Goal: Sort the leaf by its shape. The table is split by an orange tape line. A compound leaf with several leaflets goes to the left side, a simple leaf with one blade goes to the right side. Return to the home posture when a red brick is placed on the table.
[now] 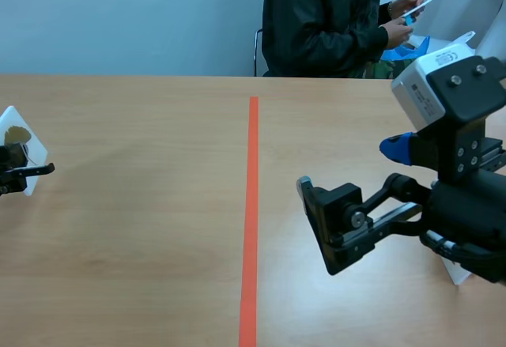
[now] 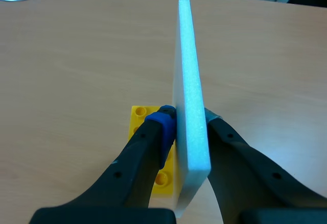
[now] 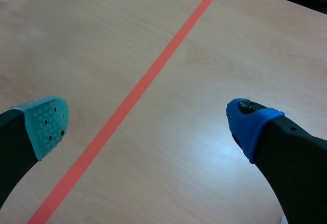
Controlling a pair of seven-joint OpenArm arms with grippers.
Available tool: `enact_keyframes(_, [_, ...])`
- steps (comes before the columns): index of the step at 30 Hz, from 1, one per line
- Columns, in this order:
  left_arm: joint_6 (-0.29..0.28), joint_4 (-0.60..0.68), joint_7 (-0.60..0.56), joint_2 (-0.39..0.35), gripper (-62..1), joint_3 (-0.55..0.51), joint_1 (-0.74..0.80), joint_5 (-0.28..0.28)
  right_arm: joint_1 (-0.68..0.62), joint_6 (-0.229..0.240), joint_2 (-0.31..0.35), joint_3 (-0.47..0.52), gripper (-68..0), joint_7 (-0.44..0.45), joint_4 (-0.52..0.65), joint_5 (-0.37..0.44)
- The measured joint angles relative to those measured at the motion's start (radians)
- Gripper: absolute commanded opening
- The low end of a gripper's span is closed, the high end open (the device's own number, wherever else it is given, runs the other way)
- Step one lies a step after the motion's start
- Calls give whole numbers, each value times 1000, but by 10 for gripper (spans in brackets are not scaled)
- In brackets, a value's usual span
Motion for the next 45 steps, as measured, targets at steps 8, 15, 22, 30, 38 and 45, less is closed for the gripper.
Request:
enact_keyframes(8, [-3,-161,-45,20,-574,1,-82,0,0,0,0,0,-37,0,0,0])
enact_keyframes(15, [-11,-241,-99,25,-571,74,-130,70,0,0,0,0,-37,0,0,0])
enact_keyframes(22, [-18,-241,-105,30,-569,145,-129,92,0,0,0,0,-37,0,0,0])
enact_keyframes(30, [-18,-257,-108,29,-474,145,-130,124,0,0,0,0,-37,0,0,0])
enact_keyframes(38, [-18,-257,-89,29,-330,145,-130,124,0,0,0,0,-37,-3,0,0])
enact_keyframes(45, [-18,-248,-96,0,-130,145,-129,123,0,0,0,0,-37,-3,0,0])
